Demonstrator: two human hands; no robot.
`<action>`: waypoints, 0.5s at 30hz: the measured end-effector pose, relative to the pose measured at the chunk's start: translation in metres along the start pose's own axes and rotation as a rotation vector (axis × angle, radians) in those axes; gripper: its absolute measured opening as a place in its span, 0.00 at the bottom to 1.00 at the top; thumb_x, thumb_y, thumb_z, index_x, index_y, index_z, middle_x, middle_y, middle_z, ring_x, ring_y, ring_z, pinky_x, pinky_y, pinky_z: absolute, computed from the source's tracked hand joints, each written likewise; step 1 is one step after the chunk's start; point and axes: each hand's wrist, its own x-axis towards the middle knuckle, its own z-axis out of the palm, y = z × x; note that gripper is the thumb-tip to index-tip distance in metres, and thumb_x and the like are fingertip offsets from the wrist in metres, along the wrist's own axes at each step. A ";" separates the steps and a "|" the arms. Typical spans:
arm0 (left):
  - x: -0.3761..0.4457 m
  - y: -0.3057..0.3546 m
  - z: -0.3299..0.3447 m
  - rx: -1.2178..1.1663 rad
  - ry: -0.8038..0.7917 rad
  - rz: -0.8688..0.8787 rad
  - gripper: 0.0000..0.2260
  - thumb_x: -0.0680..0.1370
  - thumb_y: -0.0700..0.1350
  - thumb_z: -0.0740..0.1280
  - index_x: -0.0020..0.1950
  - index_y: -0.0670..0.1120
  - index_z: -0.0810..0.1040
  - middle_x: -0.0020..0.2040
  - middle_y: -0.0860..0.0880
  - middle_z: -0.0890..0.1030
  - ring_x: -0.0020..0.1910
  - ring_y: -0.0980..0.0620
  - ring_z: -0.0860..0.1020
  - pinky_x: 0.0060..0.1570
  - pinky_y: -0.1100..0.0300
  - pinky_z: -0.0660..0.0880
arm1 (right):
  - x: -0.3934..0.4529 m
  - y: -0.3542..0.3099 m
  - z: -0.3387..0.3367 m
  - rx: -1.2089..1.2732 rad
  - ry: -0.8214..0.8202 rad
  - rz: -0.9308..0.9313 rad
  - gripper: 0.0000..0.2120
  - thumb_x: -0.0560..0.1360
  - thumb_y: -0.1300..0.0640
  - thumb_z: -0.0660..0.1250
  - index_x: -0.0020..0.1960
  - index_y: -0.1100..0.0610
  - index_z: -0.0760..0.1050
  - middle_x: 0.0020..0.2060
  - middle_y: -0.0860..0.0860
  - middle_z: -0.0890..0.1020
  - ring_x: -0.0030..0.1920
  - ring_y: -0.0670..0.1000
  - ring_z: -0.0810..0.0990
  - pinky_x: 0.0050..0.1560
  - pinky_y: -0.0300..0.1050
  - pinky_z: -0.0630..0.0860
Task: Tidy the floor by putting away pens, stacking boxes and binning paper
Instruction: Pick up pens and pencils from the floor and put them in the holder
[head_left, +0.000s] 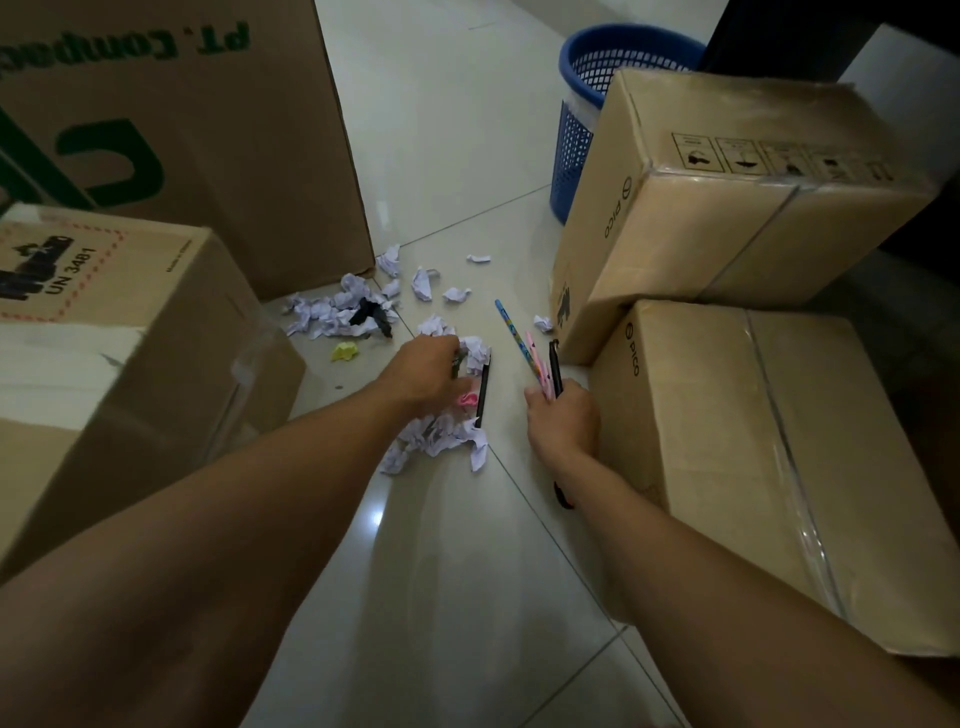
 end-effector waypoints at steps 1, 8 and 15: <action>0.002 0.003 0.004 0.029 0.000 0.012 0.16 0.76 0.56 0.71 0.48 0.46 0.70 0.45 0.46 0.76 0.46 0.45 0.76 0.40 0.57 0.67 | 0.001 -0.002 0.000 -0.042 0.002 -0.012 0.12 0.80 0.50 0.67 0.56 0.58 0.78 0.52 0.57 0.83 0.54 0.61 0.81 0.47 0.47 0.73; 0.017 0.013 0.032 0.067 -0.031 -0.071 0.27 0.70 0.67 0.72 0.49 0.44 0.75 0.50 0.44 0.80 0.53 0.44 0.79 0.45 0.57 0.71 | 0.023 -0.014 0.000 -0.243 -0.051 -0.045 0.22 0.82 0.51 0.64 0.73 0.57 0.68 0.65 0.59 0.78 0.65 0.61 0.77 0.60 0.50 0.74; 0.023 0.012 0.036 -0.016 -0.041 -0.158 0.25 0.69 0.63 0.76 0.37 0.45 0.69 0.36 0.50 0.73 0.43 0.48 0.75 0.39 0.59 0.67 | 0.033 0.001 0.005 -0.186 -0.054 0.039 0.21 0.80 0.48 0.67 0.70 0.55 0.70 0.64 0.56 0.79 0.63 0.59 0.78 0.58 0.50 0.75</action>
